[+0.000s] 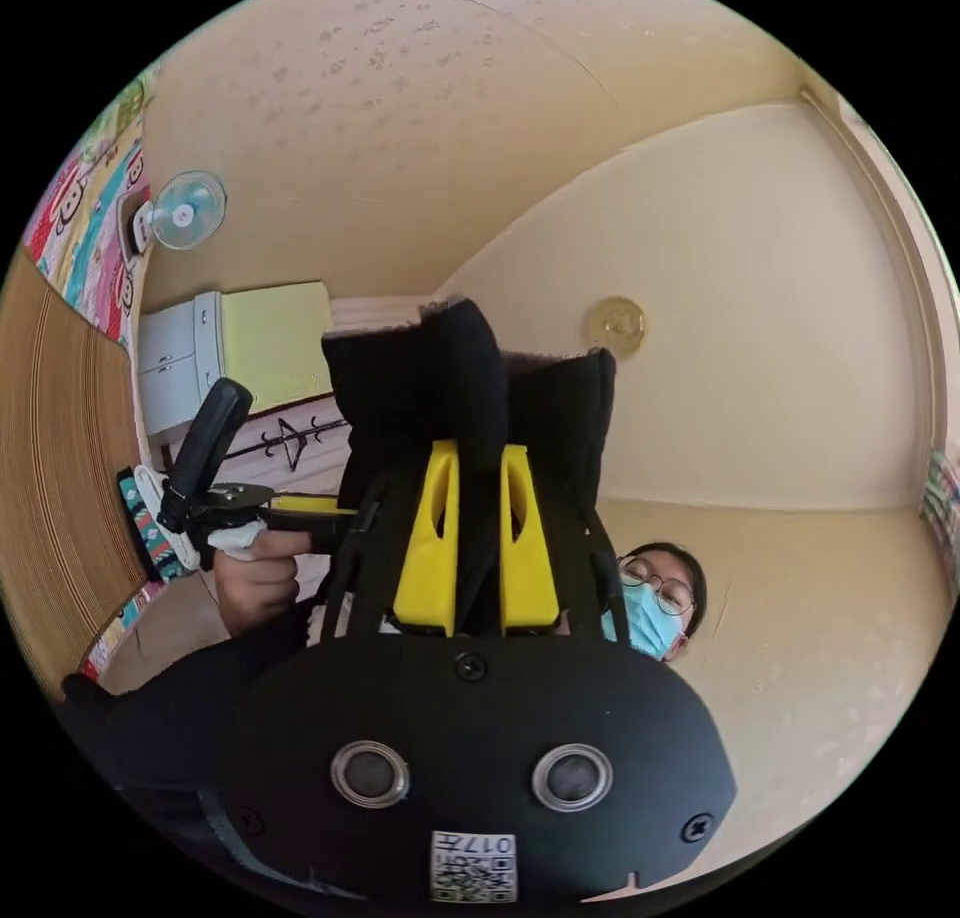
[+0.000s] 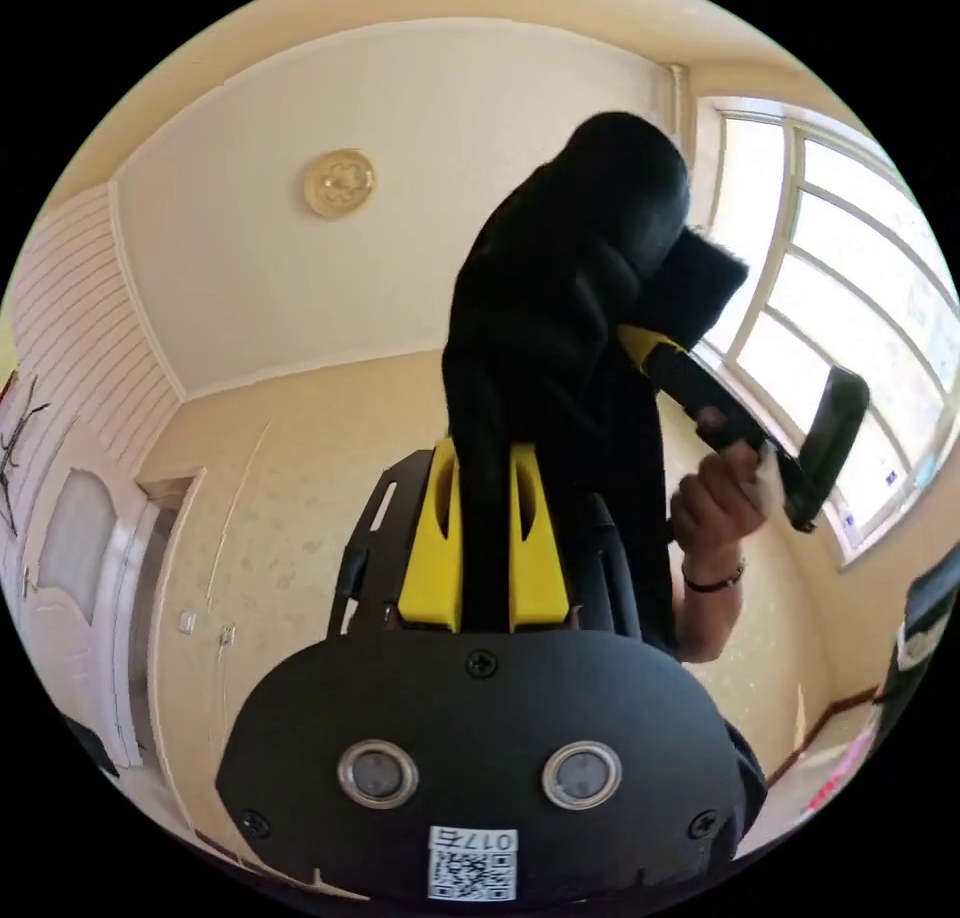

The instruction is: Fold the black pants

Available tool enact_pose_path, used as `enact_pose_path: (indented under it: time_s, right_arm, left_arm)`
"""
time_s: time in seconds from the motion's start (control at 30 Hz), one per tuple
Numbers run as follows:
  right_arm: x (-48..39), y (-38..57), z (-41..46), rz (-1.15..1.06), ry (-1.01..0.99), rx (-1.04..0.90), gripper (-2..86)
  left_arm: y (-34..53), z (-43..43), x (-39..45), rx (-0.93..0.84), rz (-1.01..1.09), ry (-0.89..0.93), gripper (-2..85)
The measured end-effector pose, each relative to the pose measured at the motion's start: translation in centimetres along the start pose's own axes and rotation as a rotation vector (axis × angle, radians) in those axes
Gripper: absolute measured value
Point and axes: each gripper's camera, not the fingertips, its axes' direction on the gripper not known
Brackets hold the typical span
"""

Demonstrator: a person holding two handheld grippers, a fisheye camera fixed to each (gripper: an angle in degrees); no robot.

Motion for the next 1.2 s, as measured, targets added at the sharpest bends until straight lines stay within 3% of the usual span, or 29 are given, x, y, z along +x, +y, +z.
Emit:
enact_pose_path:
  time_s: [0.03,0.07,0.13,0.23,0.37,0.43,0.53,0.63,0.67,0.73,0.87,1.07,1.2]
  right_arm:
    - [-2.2,0.1,-0.2,-0.028,0.28,0.016,7.7]
    - [-3.6,0.1,0.0,-0.06,0.411,0.018,7.6]
    - [-9.6,0.8,2.0,-0.161,0.952,0.049,5.9]
    - [-13.5,1.6,7.4,-0.266,1.33,0.116,4.9]
    - [-8.6,1.2,16.5,-0.225,1.396,-0.119,9.3]
    - [-3.4,2.5,21.1,-0.221,1.443,-0.233,19.1]
    - [1.5,5.0,22.6,-0.211,1.495,-0.173,24.1]
    - [4.5,6.5,22.5,-0.2,1.577,-0.068,22.9]
    - [4.8,6.6,22.5,-0.198,1.614,-0.05,22.3]
    - [3.5,6.2,22.5,-0.236,1.802,0.077,11.4]
    - [-2.2,3.8,21.2,-0.326,1.772,0.208,7.5]
    - [-10.1,-3.8,25.5,-0.508,1.675,0.029,7.0]
    - [-14.1,-9.7,30.9,-0.544,1.647,-0.108,7.0]
  left_arm:
    - [0.4,-0.1,1.5,0.018,0.078,0.008,5.6]
    - [1.1,-0.3,3.5,0.053,0.177,-0.032,5.2]
    - [2.4,-0.2,6.5,0.071,0.329,-0.125,5.0]
    - [4.7,1.1,10.3,0.055,0.527,-0.266,4.8]
    - [7.8,5.5,13.6,0.114,0.714,-0.647,4.7]
    - [8.6,7.7,13.6,0.104,0.776,-0.764,4.6]
    - [8.8,9.5,13.1,0.102,0.792,-0.824,4.6]
    - [9.4,11.2,13.7,0.087,0.846,-0.927,4.7]
    - [9.5,11.7,13.8,0.054,0.855,-0.927,4.7]
    - [9.5,11.9,14.0,0.019,0.859,-0.899,4.7]
    - [8.7,10.5,16.3,-0.038,0.892,-0.84,4.7]
    - [6.8,8.9,22.9,-0.149,0.984,-0.7,4.5]
    - [6.1,9.9,27.7,-0.117,1.092,-0.687,4.3]
